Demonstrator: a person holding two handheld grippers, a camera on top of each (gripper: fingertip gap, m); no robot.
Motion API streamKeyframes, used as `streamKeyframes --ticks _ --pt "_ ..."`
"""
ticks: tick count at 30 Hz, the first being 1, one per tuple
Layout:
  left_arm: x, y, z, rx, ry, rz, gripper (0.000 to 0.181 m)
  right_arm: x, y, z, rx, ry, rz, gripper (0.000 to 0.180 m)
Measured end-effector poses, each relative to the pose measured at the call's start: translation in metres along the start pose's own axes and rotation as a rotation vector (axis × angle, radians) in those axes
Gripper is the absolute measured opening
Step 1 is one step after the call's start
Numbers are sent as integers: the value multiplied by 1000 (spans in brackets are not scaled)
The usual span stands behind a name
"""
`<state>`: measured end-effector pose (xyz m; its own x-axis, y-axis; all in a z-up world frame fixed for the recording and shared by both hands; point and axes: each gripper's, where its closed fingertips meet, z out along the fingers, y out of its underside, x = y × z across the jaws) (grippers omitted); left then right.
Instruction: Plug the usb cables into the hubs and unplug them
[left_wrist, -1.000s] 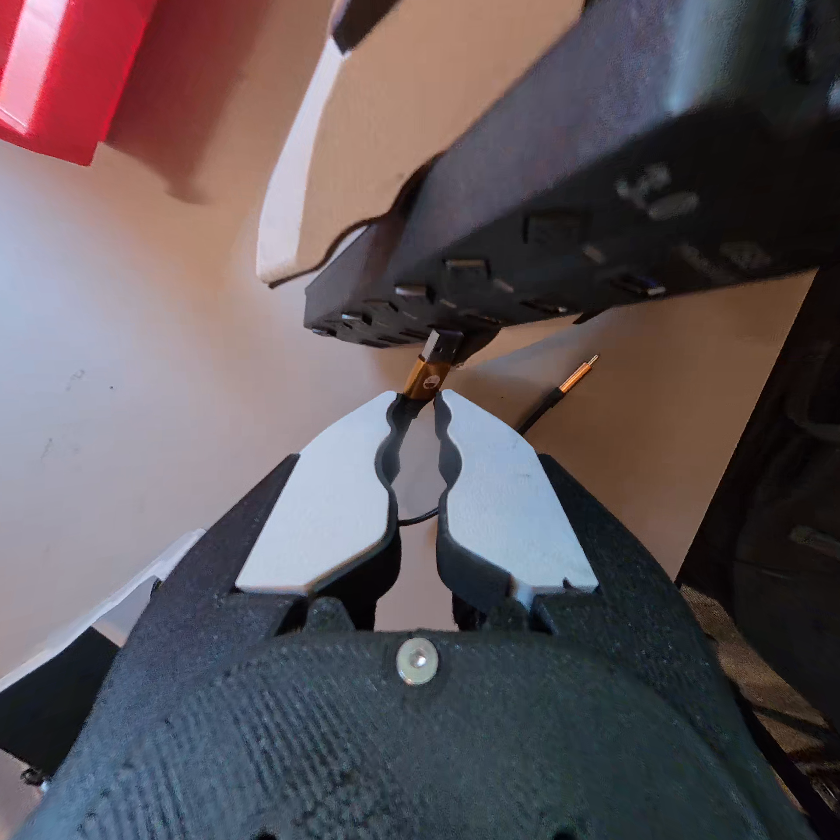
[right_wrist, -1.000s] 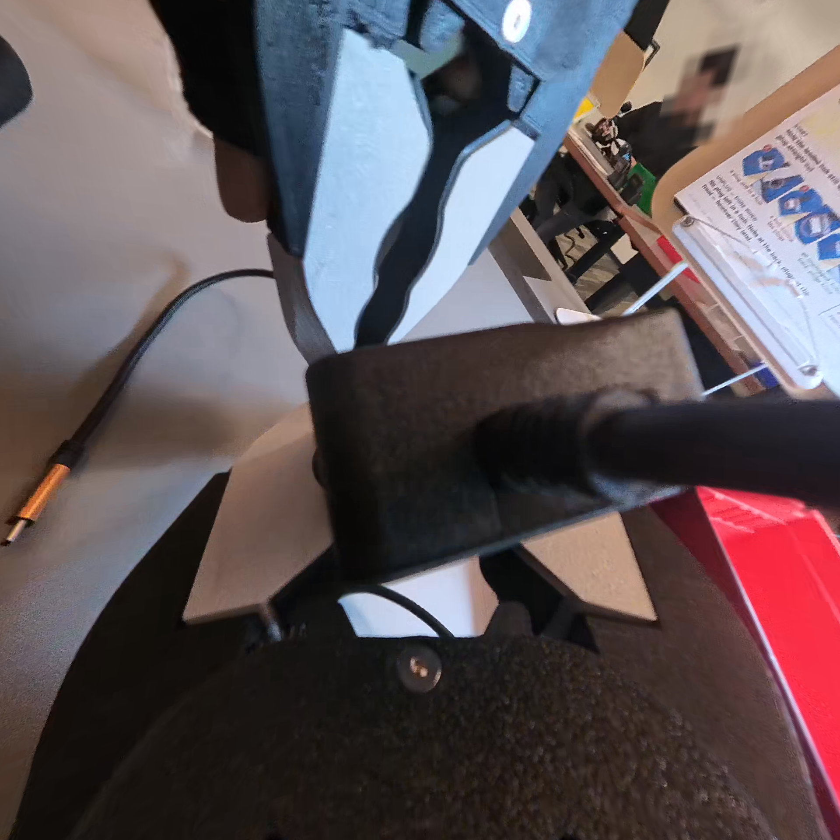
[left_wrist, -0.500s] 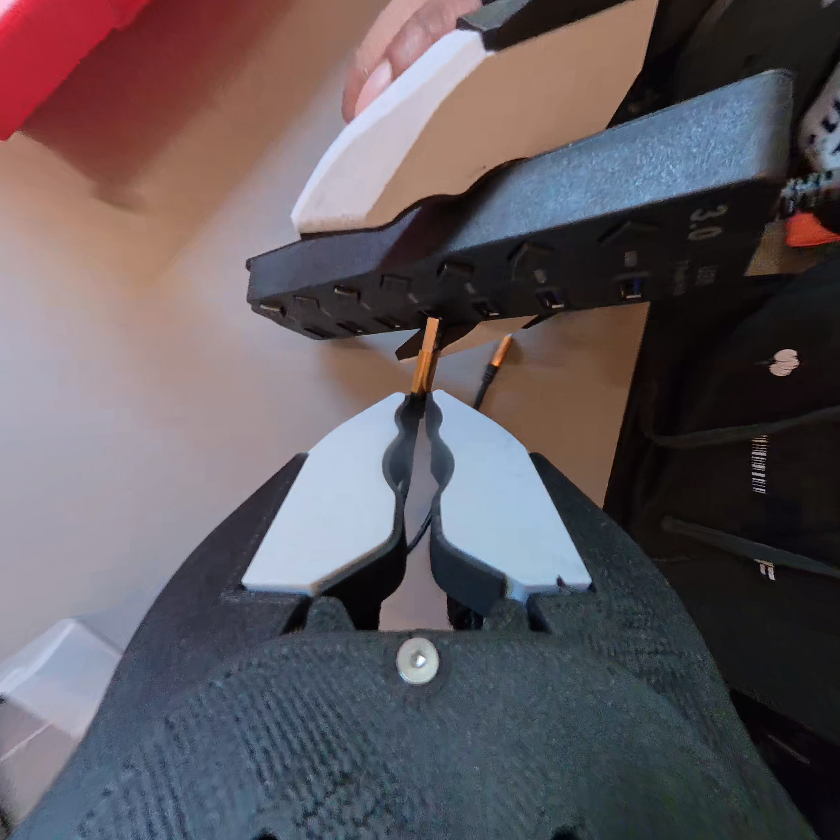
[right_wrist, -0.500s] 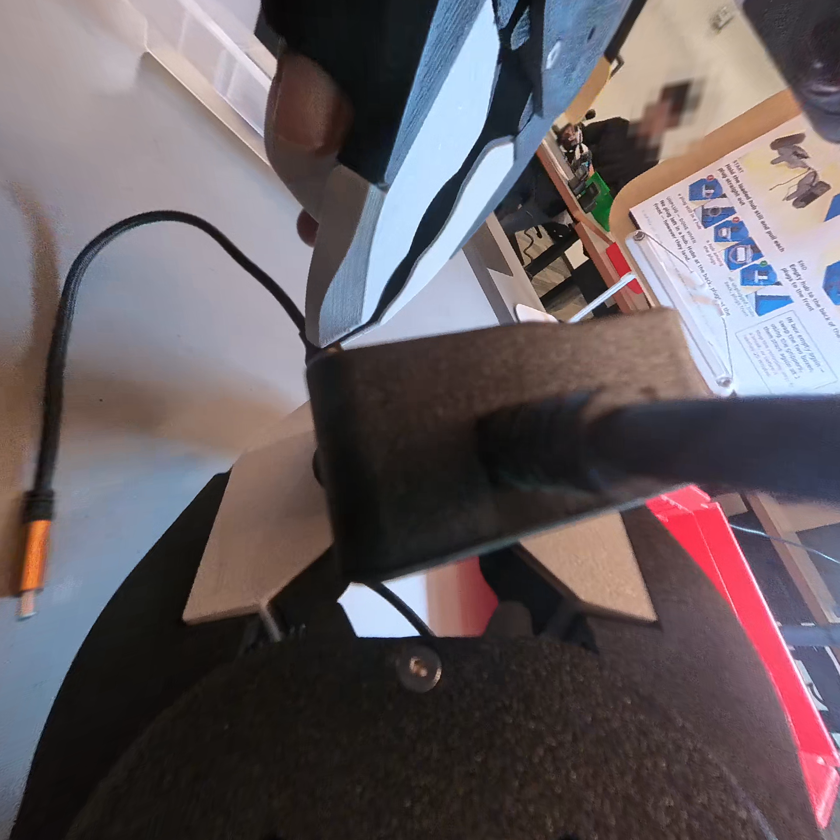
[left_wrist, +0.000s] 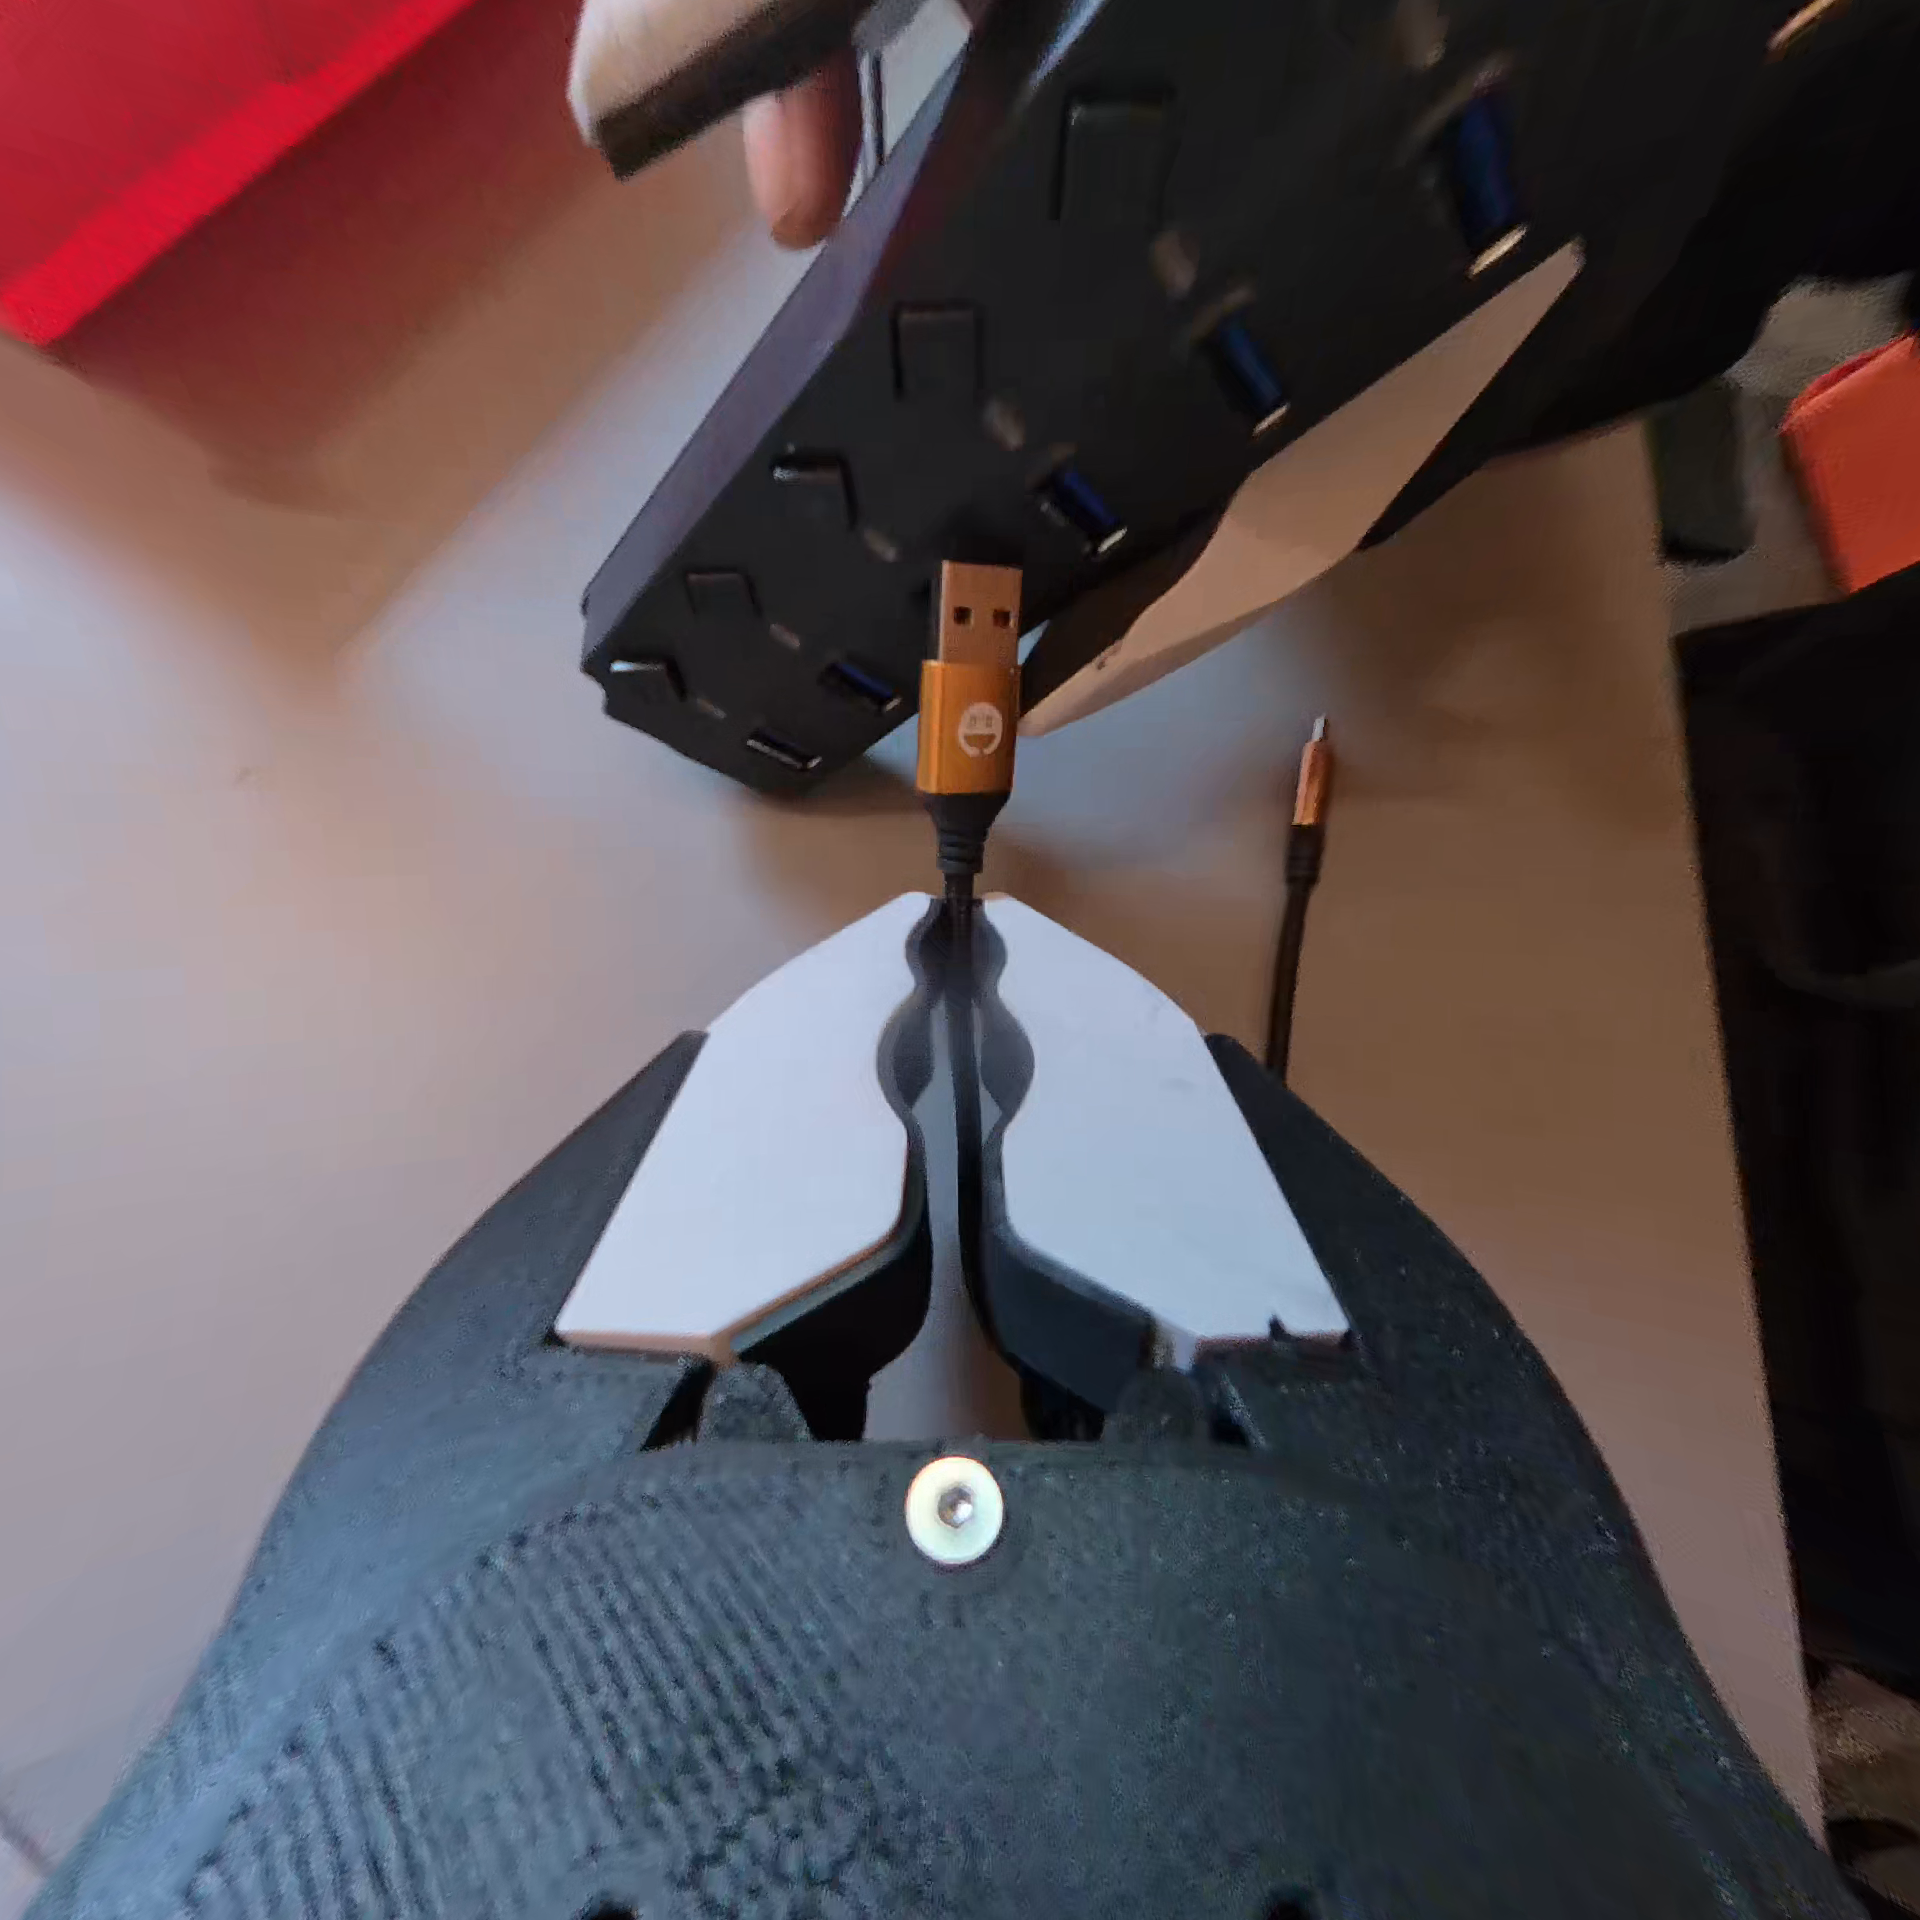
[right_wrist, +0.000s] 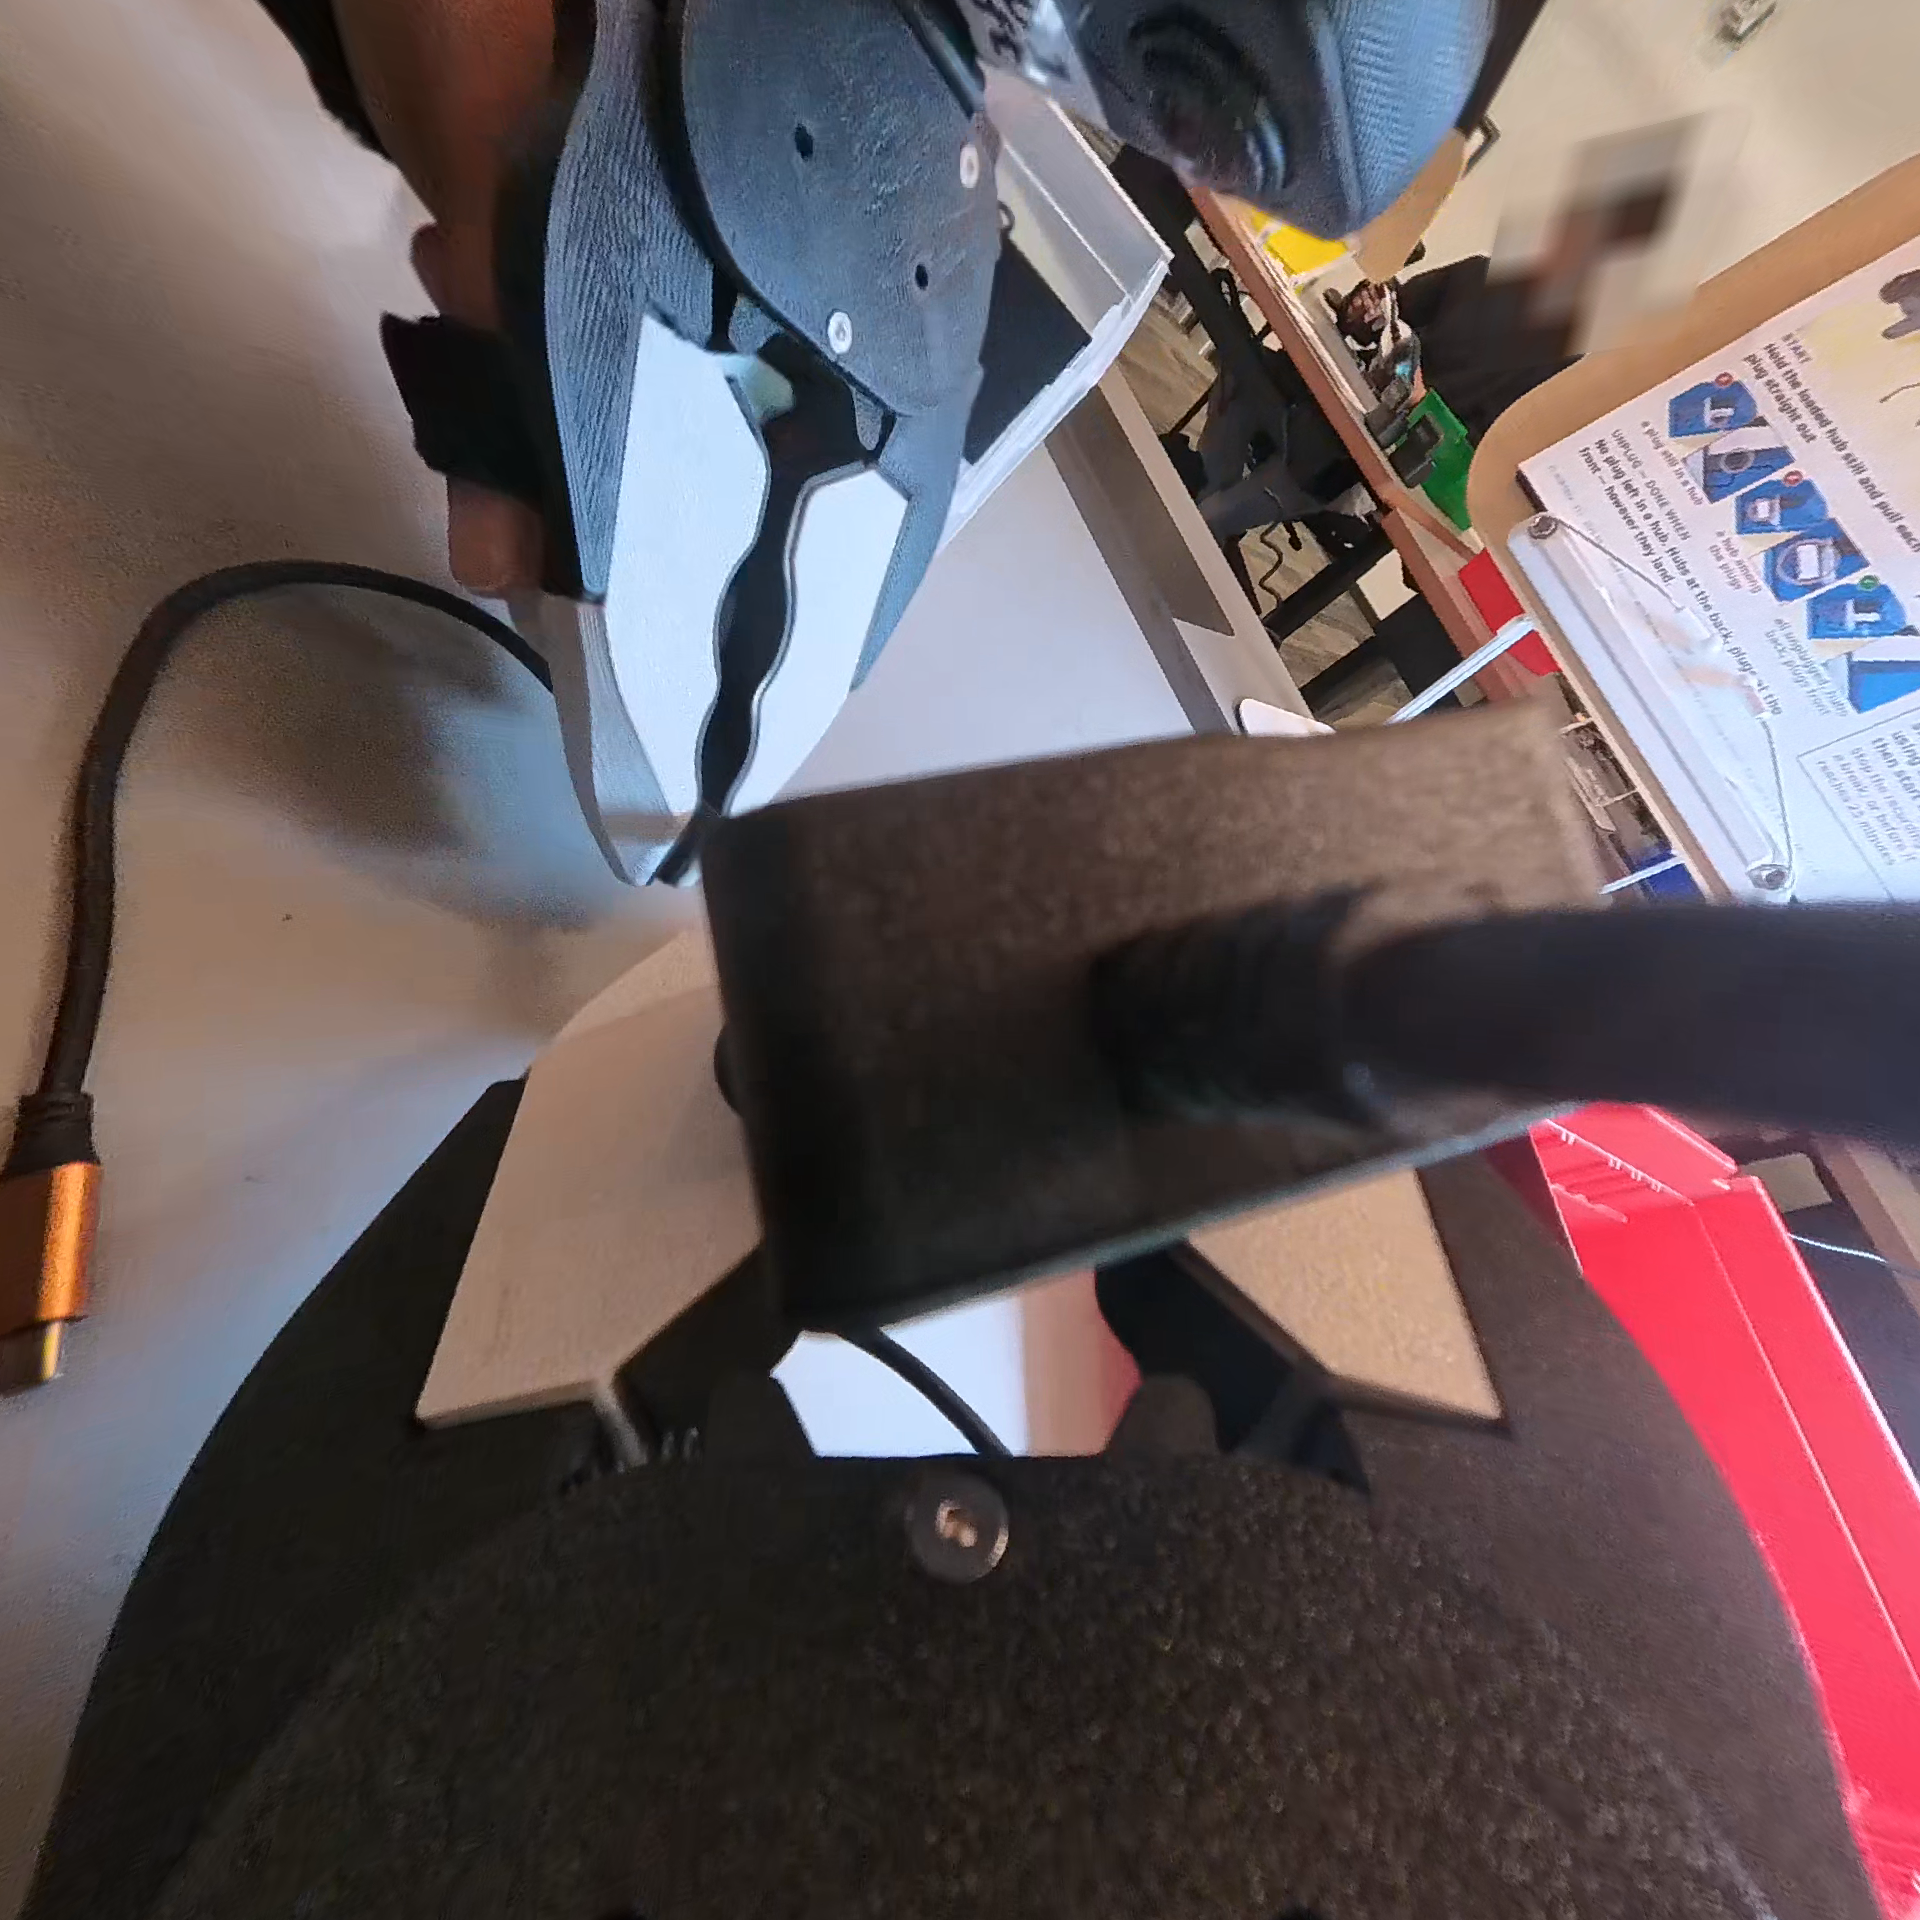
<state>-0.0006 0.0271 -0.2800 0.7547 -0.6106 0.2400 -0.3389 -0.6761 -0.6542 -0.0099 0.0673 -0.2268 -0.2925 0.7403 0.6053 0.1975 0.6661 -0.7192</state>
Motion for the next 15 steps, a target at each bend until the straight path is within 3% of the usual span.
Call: streamKeyframes --ticks 1,7,15 --pt "4 -3 -2 22 24 -19 3 0 0 0 -1 1 -2 70" --pt "16 -2 -13 -101 110 -168 3 -3 -2 -1 15 -3 -55 69" --pt "19 0 -32 -411 -1 -42 3 -8 -4 -2 12 -1 -124 70"
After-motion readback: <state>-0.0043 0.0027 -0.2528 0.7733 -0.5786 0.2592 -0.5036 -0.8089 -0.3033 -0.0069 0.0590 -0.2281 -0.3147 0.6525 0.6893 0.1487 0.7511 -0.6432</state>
